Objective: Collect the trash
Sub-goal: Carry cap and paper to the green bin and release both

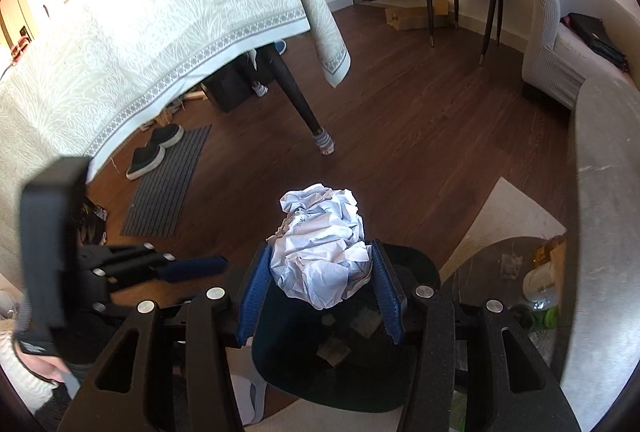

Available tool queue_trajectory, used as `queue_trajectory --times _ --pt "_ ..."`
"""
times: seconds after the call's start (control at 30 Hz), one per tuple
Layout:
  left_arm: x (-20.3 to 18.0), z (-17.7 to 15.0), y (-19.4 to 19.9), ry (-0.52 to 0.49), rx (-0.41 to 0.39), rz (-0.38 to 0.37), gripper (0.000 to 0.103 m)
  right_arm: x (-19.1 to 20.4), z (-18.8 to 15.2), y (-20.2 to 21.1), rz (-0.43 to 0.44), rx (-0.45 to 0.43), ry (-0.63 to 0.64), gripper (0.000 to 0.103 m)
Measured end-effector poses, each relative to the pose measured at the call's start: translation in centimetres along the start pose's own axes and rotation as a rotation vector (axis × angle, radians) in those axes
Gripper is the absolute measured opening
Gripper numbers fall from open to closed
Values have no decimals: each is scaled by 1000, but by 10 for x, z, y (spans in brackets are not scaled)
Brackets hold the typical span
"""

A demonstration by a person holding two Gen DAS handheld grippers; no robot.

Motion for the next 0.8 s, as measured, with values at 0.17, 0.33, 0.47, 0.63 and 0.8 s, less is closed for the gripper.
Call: queue_trajectory --times 0.17,0.33,0.47,0.63,0.8 --pt "7 14 21 30 -56 -28 29 2 -11 -24 -3 61 -7 50" --pt "-1 26 43 16 -128 -54 20 9 -26 -49 -7 134 9 50" --pt "-10 32 52 -4 -158 -67 19 13 -40 -64 -10 188 22 50" --pt "-17 37 60 -13 -185 -77 18 11 -58 -78 -24 251 34 50" --pt "-24 45 71 -4 -217 -98 18 6 -73 -81 -43 293 40 56"
Point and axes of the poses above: each gripper's, at about its wrist camera, not at the fingertips, and y roughly against the way its jaws point, x to its left, z to its top, the point moved 5 cm from there along -y, roughly the way its jaws point, and after that the axes turned 11 degrees about y, right-handed, at the moved point
